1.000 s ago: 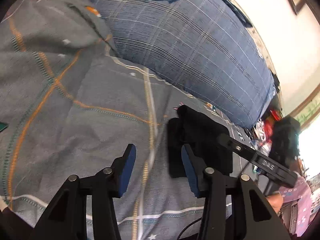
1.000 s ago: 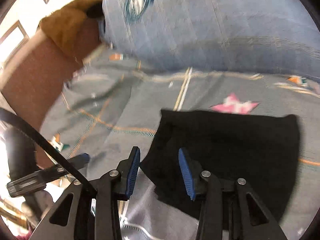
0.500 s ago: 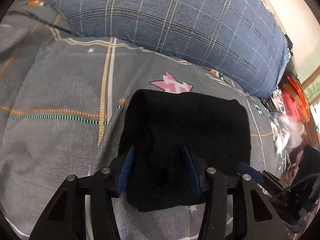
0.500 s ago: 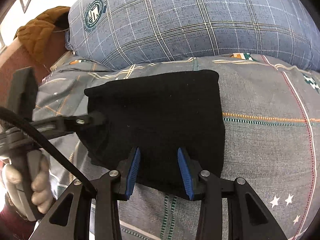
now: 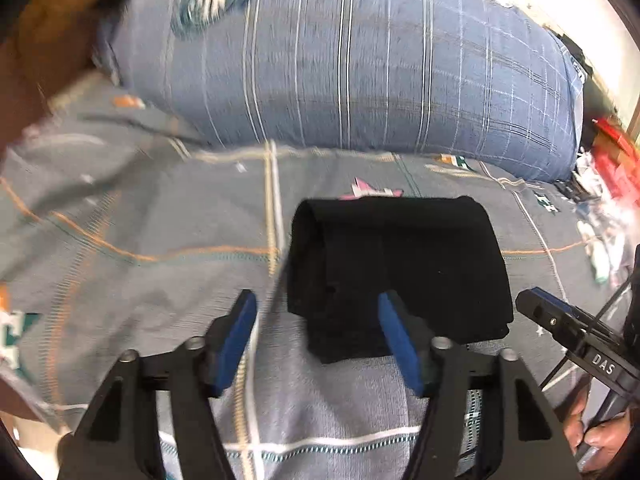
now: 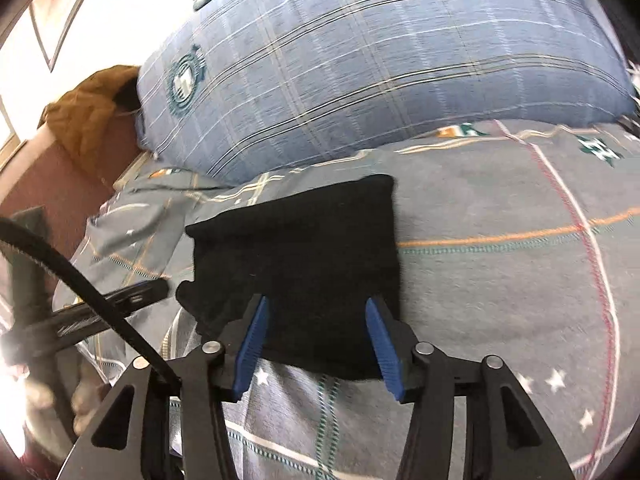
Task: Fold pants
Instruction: 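Press the folded pants flat with both open tools, then grasp the folded black pants' edge with the right tool while the left tool grasps too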
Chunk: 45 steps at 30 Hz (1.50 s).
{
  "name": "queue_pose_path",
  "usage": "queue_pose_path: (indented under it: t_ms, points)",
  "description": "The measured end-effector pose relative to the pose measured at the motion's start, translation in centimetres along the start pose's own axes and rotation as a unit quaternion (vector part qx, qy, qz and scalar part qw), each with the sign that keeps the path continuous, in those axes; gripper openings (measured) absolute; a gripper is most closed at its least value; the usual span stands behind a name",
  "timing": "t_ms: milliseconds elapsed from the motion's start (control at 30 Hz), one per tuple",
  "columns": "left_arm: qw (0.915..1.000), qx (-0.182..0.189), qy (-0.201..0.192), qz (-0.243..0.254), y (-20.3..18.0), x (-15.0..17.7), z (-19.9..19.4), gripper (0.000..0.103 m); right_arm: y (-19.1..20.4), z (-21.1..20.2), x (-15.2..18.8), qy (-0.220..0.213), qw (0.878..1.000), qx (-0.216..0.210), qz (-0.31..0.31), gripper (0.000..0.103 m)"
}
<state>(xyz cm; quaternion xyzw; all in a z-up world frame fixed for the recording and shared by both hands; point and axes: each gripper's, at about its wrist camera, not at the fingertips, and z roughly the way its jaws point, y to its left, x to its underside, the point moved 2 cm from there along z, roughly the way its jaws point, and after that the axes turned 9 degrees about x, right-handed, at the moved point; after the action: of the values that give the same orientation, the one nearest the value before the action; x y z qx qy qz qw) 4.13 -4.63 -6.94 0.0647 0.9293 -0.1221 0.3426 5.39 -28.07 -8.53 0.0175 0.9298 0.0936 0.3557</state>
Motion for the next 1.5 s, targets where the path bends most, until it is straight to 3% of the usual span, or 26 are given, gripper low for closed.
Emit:
queue_pose_path:
  t_ms: [267, 1500]
  points:
    - [0.9969, -0.06, -0.005, 0.05, -2.7, 0.7, -0.5, 0.066, -0.3, -1.0, 2.2, 0.002, 1.0, 0.03, -0.009, 0.059]
    - [0.9978, -0.029, 0.06, 0.004, 0.3, 2.0, 3.4, 0.066, -2.3, 1.4, 1.1, 0.03, 0.999, 0.039, -0.006, 0.064]
